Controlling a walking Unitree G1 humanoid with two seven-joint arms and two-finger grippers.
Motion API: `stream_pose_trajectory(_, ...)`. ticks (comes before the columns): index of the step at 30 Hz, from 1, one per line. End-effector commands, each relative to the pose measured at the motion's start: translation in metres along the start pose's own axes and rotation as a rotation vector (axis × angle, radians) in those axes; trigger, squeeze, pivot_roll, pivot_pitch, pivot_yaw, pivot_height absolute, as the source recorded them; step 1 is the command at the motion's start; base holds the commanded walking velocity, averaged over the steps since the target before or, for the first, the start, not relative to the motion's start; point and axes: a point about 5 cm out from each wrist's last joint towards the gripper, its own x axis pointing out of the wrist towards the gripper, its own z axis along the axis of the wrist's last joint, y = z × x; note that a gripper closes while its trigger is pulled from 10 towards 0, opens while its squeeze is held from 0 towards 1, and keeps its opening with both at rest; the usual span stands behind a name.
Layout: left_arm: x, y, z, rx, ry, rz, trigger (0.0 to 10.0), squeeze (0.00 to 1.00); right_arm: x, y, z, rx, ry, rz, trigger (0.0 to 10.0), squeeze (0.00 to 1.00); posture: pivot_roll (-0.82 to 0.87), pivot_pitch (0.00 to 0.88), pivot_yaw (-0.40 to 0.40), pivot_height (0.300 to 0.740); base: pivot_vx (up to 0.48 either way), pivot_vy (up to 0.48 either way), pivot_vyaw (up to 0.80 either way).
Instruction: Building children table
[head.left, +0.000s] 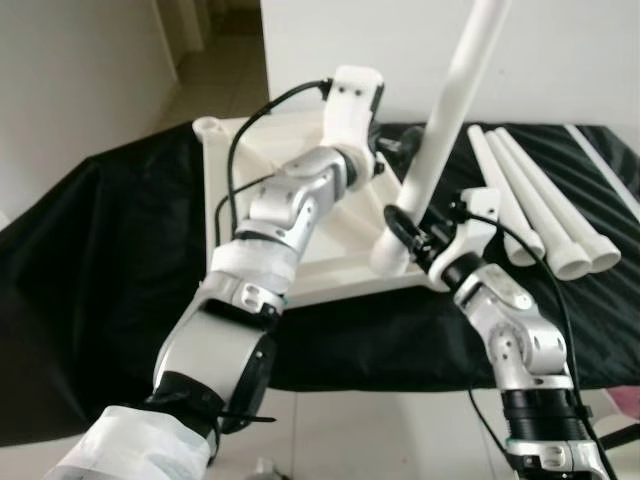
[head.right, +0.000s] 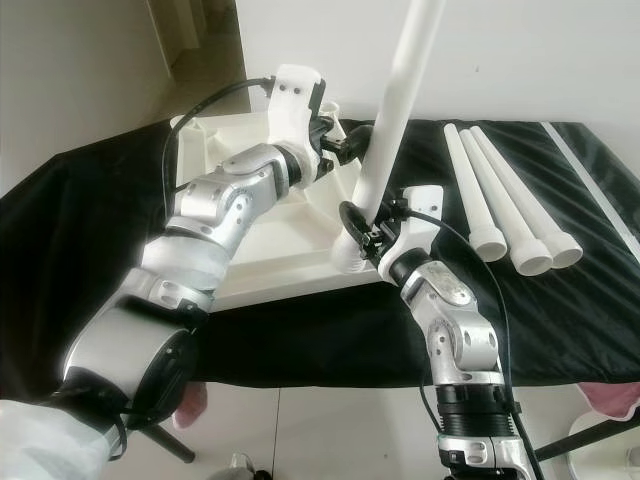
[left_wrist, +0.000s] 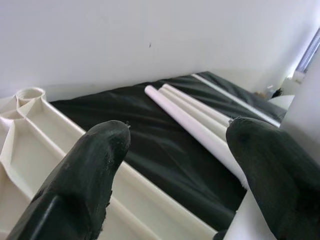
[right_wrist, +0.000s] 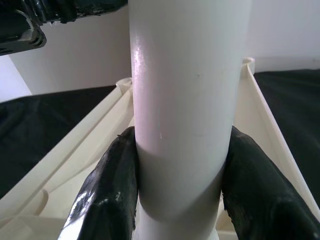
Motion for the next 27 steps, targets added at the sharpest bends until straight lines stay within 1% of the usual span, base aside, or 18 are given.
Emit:
stream_pose_trajectory(1,0.005,-0.027,0.019,0.027,-0.051,-0.209,10.0,0.0,0.004,0.006,-0.009,0.003,0.044,0.027,10.0,0.0,0.03,0.0,0.004,0.74,0.0,0.0,0.0)
stream_pose_trajectory(8,0.005,-0.029,0.02,0.016,-0.055,-0.217,10.0,0.0,0.006,0.006,-0.008,-0.004,0.038,0.026,10.0,0.0,0.03,0.0,0.001,0.74,0.0,0.0,0.0)
stream_pose_trajectory(15,0.004,-0.026,0.022,0.004,-0.063,-0.205,10.0,0.0,0.007,0.006,-0.006,-0.019,0.02,0.036,10.0,0.0,0.04,0.0,-0.003,0.74,0.0,0.0,0.0)
stream_pose_trajectory(16,0.004,-0.021,0.024,0.003,-0.072,-0.18,10.0,0.0,0.007,0.005,-0.003,-0.027,-0.001,0.029,10.0,0.0,0.04,0.0,-0.005,0.74,0.0,0.0,0.0)
stream_pose_trajectory(17,0.004,-0.021,0.024,0.003,-0.072,-0.18,10.0,0.0,0.007,0.005,-0.003,-0.027,-0.001,0.029,10.0,0.0,0.04,0.0,-0.005,0.74,0.0,0.0,0.0)
stream_pose_trajectory(19,0.0,-0.002,0.023,0.007,-0.086,-0.103,10.0,0.0,0.004,-0.002,0.004,-0.045,-0.034,-0.026,10.0,0.0,0.03,0.0,-0.004,0.74,0.0,0.0,0.0)
stream_pose_trajectory(20,0.0,-0.002,0.023,0.007,-0.086,-0.103,10.0,0.0,0.004,-0.002,0.004,-0.045,-0.034,-0.026,10.0,0.0,0.03,0.0,-0.004,0.74,0.0,0.0,0.0)
stream_pose_trajectory(21,-0.003,0.006,0.021,0.022,-0.086,-0.075,10.0,0.0,0.003,-0.006,0.006,-0.055,-0.043,-0.056,10.0,0.0,0.03,0.0,-0.003,0.74,0.0,0.0,0.0)
stream_pose_trajectory(22,-0.003,0.006,0.021,0.022,-0.086,-0.075,10.0,0.0,0.003,-0.006,0.006,-0.055,-0.043,-0.056,10.0,0.0,0.03,0.0,-0.003,0.74,0.0,0.0,0.0)
stream_pose_trajectory(23,-0.009,0.015,0.016,0.046,-0.09,-0.05,10.0,0.0,0.0,-0.01,0.008,-0.071,-0.056,-0.093,10.0,0.0,0.03,0.0,0.0,0.74,0.0,0.0,0.0)
stream_pose_trajectory(24,-0.012,0.019,0.012,0.063,-0.091,-0.038,10.0,0.0,-0.001,-0.013,0.01,-0.082,-0.065,-0.115,10.0,0.0,0.03,0.0,0.0,0.74,0.0,0.0,0.0)
stream_pose_trajectory(26,-0.014,0.022,0.01,0.072,-0.093,-0.031,10.0,0.0,-0.002,-0.014,0.011,-0.088,-0.071,-0.126,10.0,0.0,0.03,0.0,0.001,0.74,0.0,0.0,0.0)
stream_pose_trajectory(27,-0.017,0.026,0.006,0.082,-0.086,-0.02,10.0,0.0,-0.003,-0.017,0.011,-0.101,-0.073,-0.149,10.0,0.0,0.03,0.0,0.001,0.74,0.0,0.0,0.0)
